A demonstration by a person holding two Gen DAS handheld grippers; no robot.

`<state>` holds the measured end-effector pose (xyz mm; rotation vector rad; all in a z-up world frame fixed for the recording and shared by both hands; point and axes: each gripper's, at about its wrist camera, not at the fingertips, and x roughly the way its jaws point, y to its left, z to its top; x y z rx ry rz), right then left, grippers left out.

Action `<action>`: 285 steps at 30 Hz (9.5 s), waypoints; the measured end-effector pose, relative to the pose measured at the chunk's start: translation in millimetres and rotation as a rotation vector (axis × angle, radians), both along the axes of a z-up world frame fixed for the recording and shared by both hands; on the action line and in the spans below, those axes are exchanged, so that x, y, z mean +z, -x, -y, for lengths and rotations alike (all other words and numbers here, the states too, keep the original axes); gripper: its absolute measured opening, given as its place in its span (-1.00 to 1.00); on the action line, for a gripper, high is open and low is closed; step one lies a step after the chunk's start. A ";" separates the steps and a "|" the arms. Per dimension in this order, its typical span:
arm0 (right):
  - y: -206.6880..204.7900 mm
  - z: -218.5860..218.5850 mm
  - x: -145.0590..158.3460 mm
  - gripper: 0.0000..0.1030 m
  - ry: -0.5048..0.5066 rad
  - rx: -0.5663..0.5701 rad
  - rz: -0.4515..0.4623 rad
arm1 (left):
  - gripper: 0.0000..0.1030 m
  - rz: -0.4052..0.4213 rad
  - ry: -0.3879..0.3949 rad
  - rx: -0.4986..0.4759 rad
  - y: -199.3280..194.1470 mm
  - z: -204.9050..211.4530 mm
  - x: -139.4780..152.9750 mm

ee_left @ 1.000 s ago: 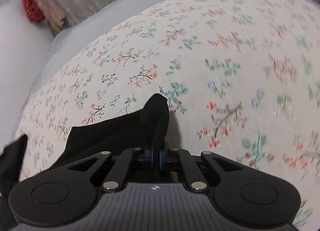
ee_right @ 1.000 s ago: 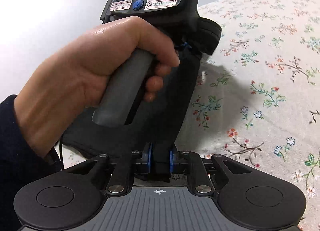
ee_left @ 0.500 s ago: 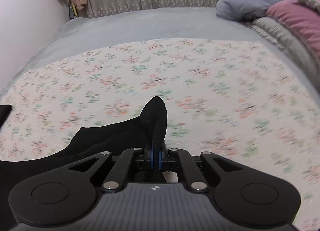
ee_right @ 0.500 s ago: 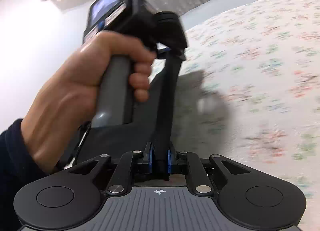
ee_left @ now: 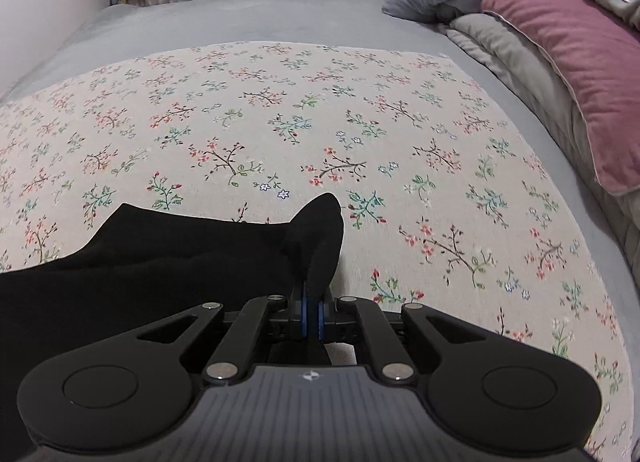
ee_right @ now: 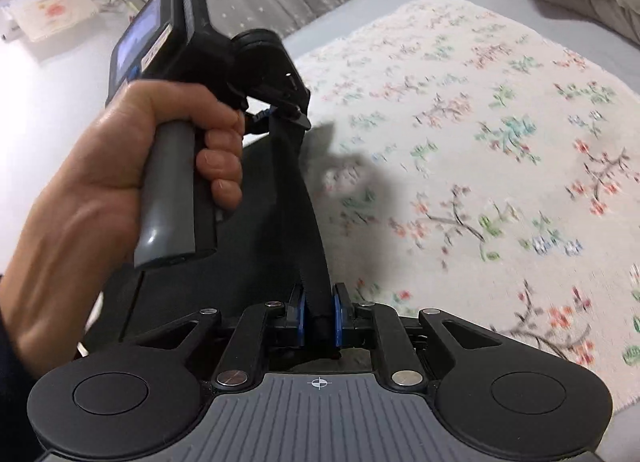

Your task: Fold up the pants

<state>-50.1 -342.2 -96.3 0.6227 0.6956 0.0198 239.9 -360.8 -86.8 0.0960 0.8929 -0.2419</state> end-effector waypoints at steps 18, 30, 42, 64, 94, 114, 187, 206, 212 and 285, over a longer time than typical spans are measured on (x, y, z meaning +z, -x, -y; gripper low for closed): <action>5.9 -65.0 55.7 -0.75 0.279 0.113 0.279 | -0.63 -0.030 0.208 -0.139 -20.0 -116.6 60.6; -30.7 -188.5 75.5 -0.75 0.567 0.313 0.399 | -0.63 -0.031 0.375 -0.042 -33.7 -229.8 64.2; -68.3 -264.2 61.7 -0.79 0.620 0.487 0.406 | -0.63 -0.039 0.485 0.033 -38.7 -339.3 46.5; -111.3 -324.6 49.2 -0.79 0.687 0.667 0.374 | -0.63 -0.047 0.426 0.080 -49.1 -458.6 11.0; -128.6 -215.6 91.2 0.27 0.430 0.530 0.333 | 0.06 0.090 0.331 0.228 5.3 -504.4 36.2; -187.5 -143.5 24.4 -0.54 0.382 0.330 -0.002 | 0.09 0.065 0.050 0.070 42.3 -408.1 -3.7; -195.5 -57.1 33.4 0.17 -0.025 0.291 -0.047 | 0.78 -0.263 0.441 0.186 25.7 -493.8 -12.0; -204.5 -62.1 5.1 0.17 -0.183 0.298 -0.080 | 0.74 -0.252 0.337 0.167 25.5 -473.2 -14.8; -206.1 -63.4 -1.0 0.18 -0.203 0.294 -0.071 | 0.78 -0.261 0.365 0.175 24.2 -471.8 -17.0; -282.7 6.9 99.0 -0.76 0.395 0.132 0.209 | -0.26 -0.014 0.503 0.086 -89.4 -312.2 25.8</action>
